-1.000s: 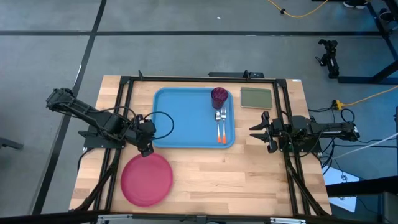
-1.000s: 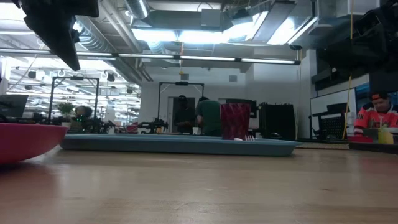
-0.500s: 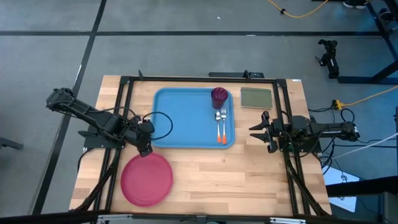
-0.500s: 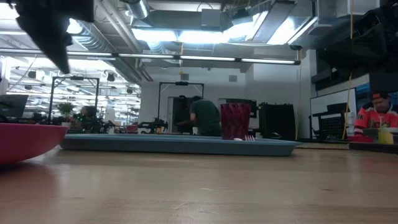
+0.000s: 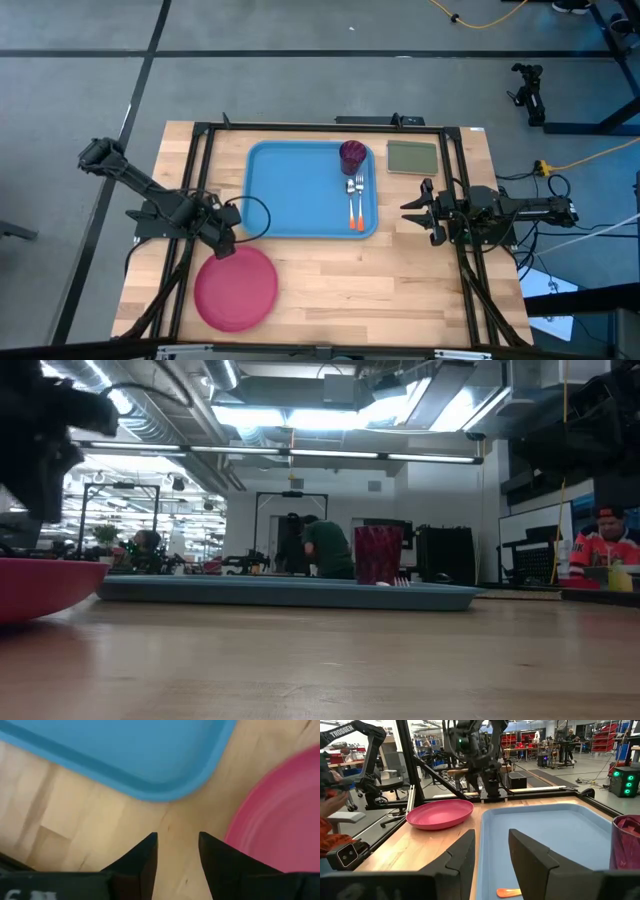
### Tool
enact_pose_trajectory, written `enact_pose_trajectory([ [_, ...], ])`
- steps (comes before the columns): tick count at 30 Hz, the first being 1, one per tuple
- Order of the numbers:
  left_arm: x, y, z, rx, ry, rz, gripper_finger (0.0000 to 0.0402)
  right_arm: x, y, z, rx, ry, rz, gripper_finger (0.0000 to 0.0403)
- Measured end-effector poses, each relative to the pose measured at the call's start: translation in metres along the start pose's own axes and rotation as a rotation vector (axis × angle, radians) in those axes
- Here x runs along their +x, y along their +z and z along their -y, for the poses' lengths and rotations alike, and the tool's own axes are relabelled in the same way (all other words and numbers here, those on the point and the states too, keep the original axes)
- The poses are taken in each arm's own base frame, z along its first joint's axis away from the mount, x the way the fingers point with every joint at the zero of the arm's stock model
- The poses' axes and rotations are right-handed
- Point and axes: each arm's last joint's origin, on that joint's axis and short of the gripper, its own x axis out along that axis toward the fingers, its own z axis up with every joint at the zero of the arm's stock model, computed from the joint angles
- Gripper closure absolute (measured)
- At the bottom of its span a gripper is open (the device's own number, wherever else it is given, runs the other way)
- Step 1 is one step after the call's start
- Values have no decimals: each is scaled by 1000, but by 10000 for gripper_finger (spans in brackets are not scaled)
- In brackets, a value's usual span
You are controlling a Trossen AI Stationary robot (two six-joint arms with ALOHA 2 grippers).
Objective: Pick and place plate/cup/fork/spoon on tray
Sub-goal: Put the red plate on the blue tray
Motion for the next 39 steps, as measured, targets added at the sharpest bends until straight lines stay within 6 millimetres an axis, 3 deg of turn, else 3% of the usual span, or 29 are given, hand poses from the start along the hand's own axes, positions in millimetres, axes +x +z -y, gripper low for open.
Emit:
enact_pose_trajectory([
  [10,19,-23,4,83,-70,-89,272,0,0,0,0,0,0,279],
  [22,18,-23,8,82,-109,-70,224,0,0,0,0,0,0,279],
  [39,28,-25,21,116,-103,-92,220,0,0,0,0,0,0,279],
])
